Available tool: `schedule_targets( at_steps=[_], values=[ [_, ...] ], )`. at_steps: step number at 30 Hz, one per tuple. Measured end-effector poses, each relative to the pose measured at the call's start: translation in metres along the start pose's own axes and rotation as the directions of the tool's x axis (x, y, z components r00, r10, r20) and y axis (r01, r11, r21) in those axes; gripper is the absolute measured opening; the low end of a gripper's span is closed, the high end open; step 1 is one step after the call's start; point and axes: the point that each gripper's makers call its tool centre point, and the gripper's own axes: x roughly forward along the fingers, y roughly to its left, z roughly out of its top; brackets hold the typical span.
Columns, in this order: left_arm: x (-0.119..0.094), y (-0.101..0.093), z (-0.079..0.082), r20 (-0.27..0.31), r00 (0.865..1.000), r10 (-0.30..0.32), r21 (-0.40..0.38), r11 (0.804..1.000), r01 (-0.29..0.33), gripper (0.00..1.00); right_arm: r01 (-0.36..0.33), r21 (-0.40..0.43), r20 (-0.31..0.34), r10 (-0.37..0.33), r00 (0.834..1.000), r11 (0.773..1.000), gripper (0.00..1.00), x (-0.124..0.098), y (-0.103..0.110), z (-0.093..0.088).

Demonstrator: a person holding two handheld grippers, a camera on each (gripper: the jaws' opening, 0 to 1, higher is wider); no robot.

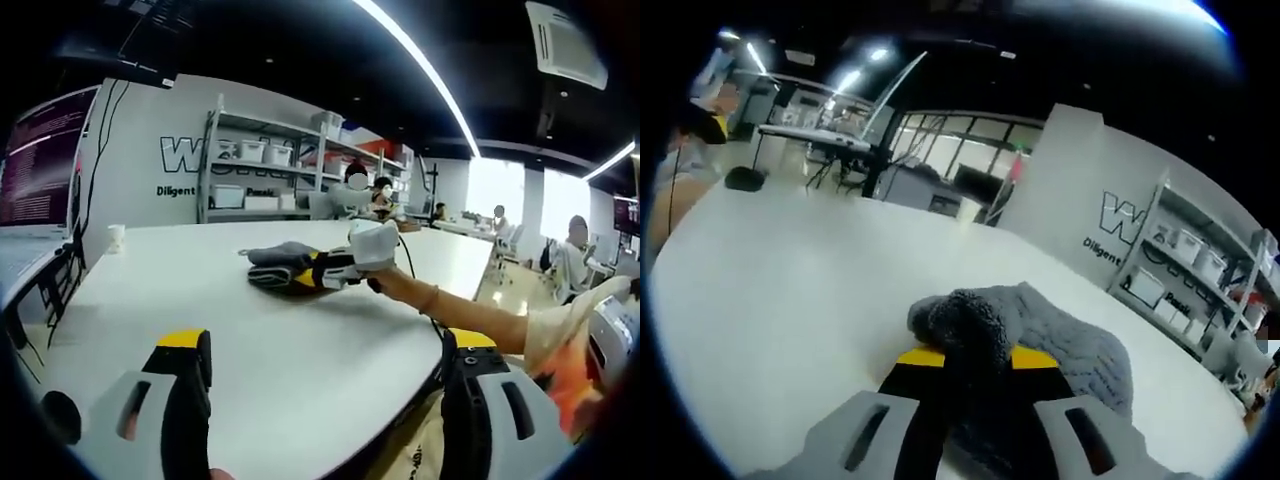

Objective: Open the folded towel by lifting each exposed corner and separating the folded layers until the towel lies flat within the target outline without major curled edges

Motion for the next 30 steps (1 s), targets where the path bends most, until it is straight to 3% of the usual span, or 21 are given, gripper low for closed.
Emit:
schedule_targets(
  at_steps=[6, 14, 18, 22, 30],
  values=[
    [0.001, -0.002, -0.002, -0.007, 1.0, -0.003, -0.002, 1.0, 0.003, 0.94, -0.035, -0.01, 0.034, 0.036, 0.999, 0.999, 0.13, 0.003, 0.026, 0.019],
    [0.001, -0.007, -0.002, -0.007, 1.0, -0.019, 0.001, 1.0, 0.019, 0.94, -0.032, -0.045, 0.02, 0.033, 0.999, 0.998, 0.13, 0.015, 0.048, 0.031],
    [0.0, -0.004, -0.002, -0.008, 1.0, -0.018, -0.002, 1.0, 0.018, 0.94, -0.01, -0.043, 0.004, 0.01, 1.0, 0.999, 0.13, 0.002, 0.059, 0.031],
    [-0.001, -0.002, -0.002, -0.009, 1.0, -0.015, -0.004, 1.0, 0.015, 0.94, -0.005, -0.012, -0.007, 0.005, 1.0, 1.0, 0.14, 0.006, 0.062, 0.031],
    [-0.003, -0.001, 0.0, -0.003, 1.0, -0.012, -0.005, 1.0, 0.012, 0.94, -0.007, -0.076, -0.002, 0.007, 1.0, 0.997, 0.14, 0.019, 0.069, 0.038]
  ],
)
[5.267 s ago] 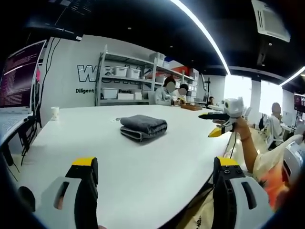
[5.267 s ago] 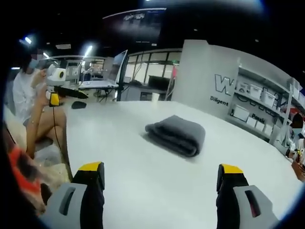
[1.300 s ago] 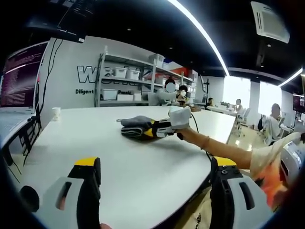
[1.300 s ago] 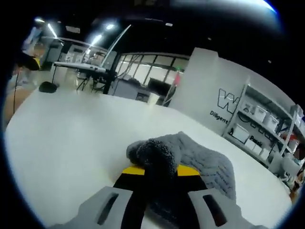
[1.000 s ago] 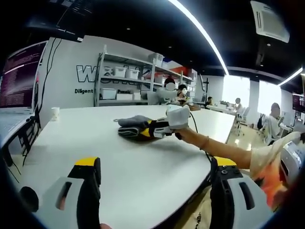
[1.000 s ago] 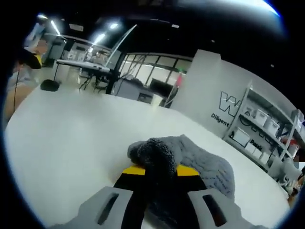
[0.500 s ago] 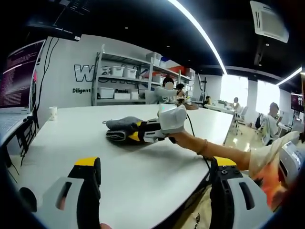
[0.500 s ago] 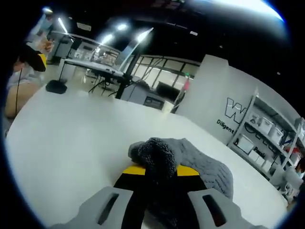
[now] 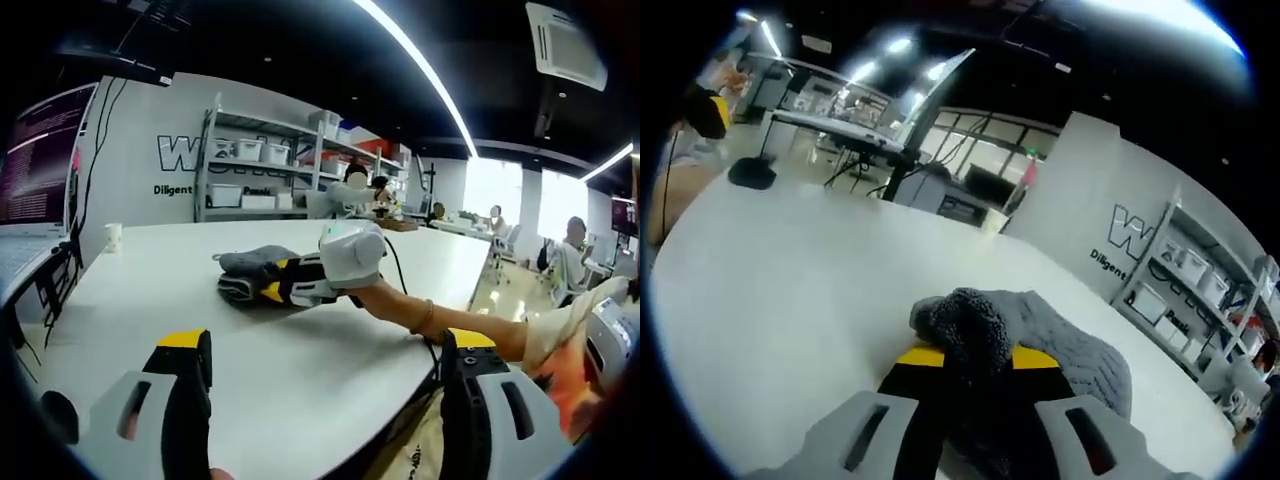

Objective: Open the folded towel by lifting each exposed corner and separating the folded layers until the towel lies flat within the target outline without major curled edges

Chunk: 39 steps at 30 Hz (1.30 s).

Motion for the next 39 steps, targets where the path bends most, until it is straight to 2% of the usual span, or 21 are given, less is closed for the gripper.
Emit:
schedule_targets(
  at_steps=[8, 16, 19, 24, 30, 39],
  values=[
    [0.003, -0.003, 0.0, -0.004, 1.0, -0.006, 0.008, 1.0, 0.006, 0.93, -0.03, 0.058, 0.011, 0.029, 1.0, 0.998, 0.16, 0.001, -0.001, 0.0],
    [0.006, -0.002, -0.001, -0.01, 1.0, -0.005, 0.006, 1.0, 0.005, 0.93, -0.055, 0.074, 0.034, 0.053, 0.998, 0.996, 0.29, -0.01, 0.0, 0.003],
    [0.004, -0.002, 0.0, -0.005, 1.0, -0.003, 0.006, 1.0, 0.003, 0.93, -0.07, 0.074, 0.043, 0.067, 0.997, 0.995, 0.37, -0.009, 0.003, 0.004],
    [0.001, 0.0, 0.001, 0.004, 1.0, 0.003, 0.006, 1.0, -0.003, 0.93, -0.125, 0.076, 0.083, 0.118, 0.99, 0.989, 0.58, -0.011, 0.012, 0.014],
    [-0.001, 0.002, 0.002, 0.008, 1.0, 0.011, 0.003, 1.0, -0.011, 0.93, -0.131, 0.046, 0.065, 0.128, 0.99, 0.99, 0.74, -0.01, 0.016, 0.013],
    [-0.001, 0.001, 0.001, 0.007, 1.0, 0.008, 0.006, 1.0, -0.008, 0.93, -0.11, 0.061, 0.094, 0.104, 0.99, 0.992, 0.68, -0.014, 0.008, 0.018]
  ],
)
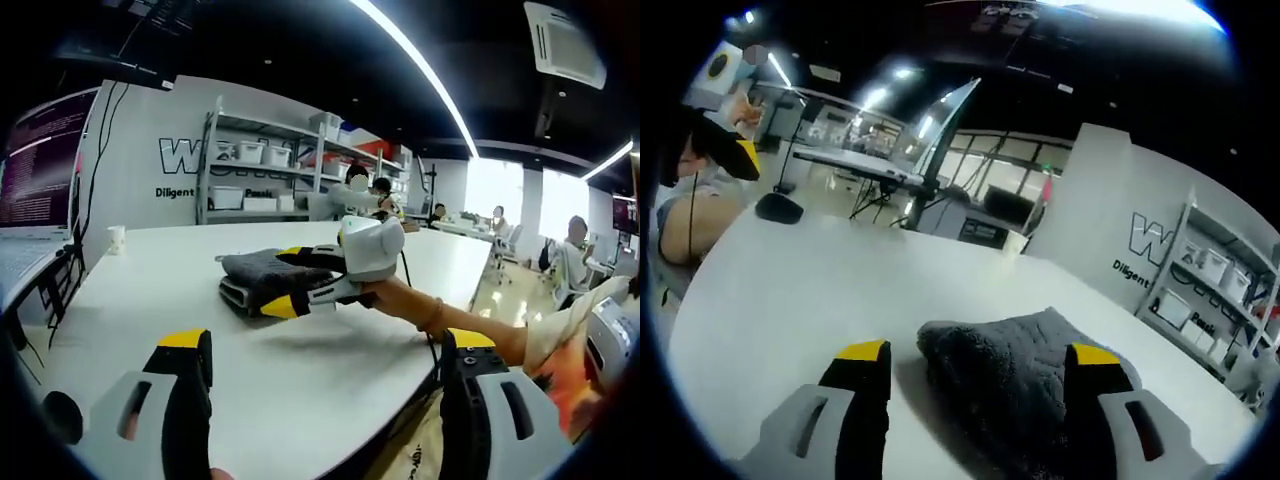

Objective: Open the folded towel by lifting each exposed corner and separating the folded layers until the towel lies flat within the target outline without major curled edges

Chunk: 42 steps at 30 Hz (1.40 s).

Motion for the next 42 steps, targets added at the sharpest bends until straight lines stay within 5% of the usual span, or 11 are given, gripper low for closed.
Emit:
schedule_targets(
  at_steps=[10, 25, 31, 35, 42],
  values=[
    [-0.002, 0.0, 0.0, 0.003, 1.0, 0.001, 0.002, 1.0, -0.001, 0.94, -0.023, -0.008, -0.011, 0.023, 1.0, 1.0, 0.99, -0.005, 0.006, -0.002],
    [-0.008, 0.001, 0.003, 0.013, 1.0, 0.015, 0.01, 1.0, -0.015, 0.94, -0.069, 0.112, 0.003, 0.069, 0.998, 0.991, 0.99, -0.037, 0.0, -0.002],
    [-0.009, 0.006, 0.003, 0.012, 0.999, 0.034, 0.005, 0.999, -0.034, 0.94, -0.046, 0.147, -0.002, 0.047, 0.999, 0.988, 0.99, -0.069, -0.008, -0.007],
    [-0.006, 0.006, 0.002, 0.005, 0.999, 0.032, 0.005, 0.999, -0.032, 0.94, 0.025, 0.09, -0.064, -0.019, 0.998, 0.996, 0.97, -0.095, -0.016, -0.015],
    [-0.002, -0.001, 0.003, 0.001, 1.0, -0.005, 0.016, 1.0, 0.005, 0.94, -0.022, 0.124, -0.07, 0.03, 0.997, 0.992, 0.99, -0.134, -0.004, -0.018]
  ],
)
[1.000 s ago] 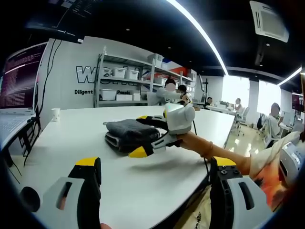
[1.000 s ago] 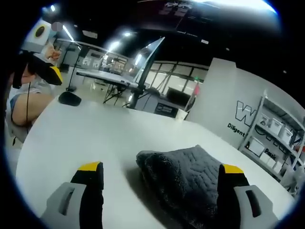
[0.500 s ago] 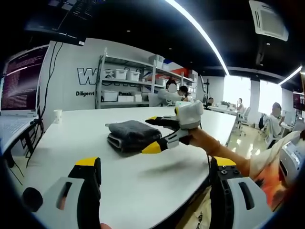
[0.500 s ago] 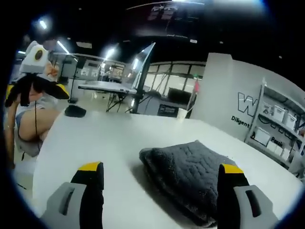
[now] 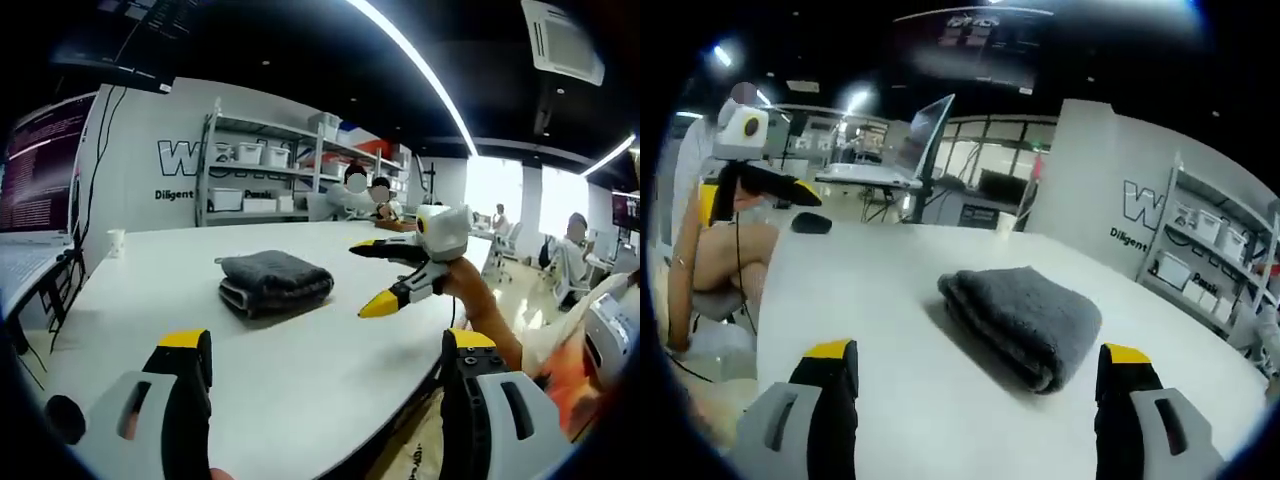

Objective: Open the folded towel by lifting each exposed corner and separating the folded layers until the towel lies flat within the target outline without major curled edges

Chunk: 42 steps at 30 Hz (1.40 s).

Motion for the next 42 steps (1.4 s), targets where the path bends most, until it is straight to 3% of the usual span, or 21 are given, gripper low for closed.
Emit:
schedule_targets(
  at_steps=[5, 9, 18, 42],
  values=[
    [-0.001, 0.007, -0.003, -0.009, 1.0, 0.024, -0.009, 1.0, -0.024, 0.94, 0.002, 0.012, 0.012, -0.002, 1.0, 1.0, 0.99, -0.024, 0.006, -0.008],
    [-0.004, 0.008, -0.001, -0.002, 1.0, 0.029, -0.01, 1.0, -0.029, 0.94, 0.003, -0.028, -0.022, -0.004, 1.0, 1.0, 0.98, -0.043, 0.012, -0.014],
    [0.0, 0.003, -0.002, -0.013, 1.0, 0.021, 0.008, 1.0, -0.021, 0.94, 0.012, -0.023, 0.015, -0.011, 1.0, 1.0, 0.98, -0.075, 0.021, -0.005],
    [-0.001, 0.003, -0.002, -0.014, 1.0, 0.018, 0.011, 1.0, -0.018, 0.94, 0.028, -0.016, 0.012, -0.028, 1.0, 0.999, 0.96, -0.078, 0.022, -0.007]
  ],
)
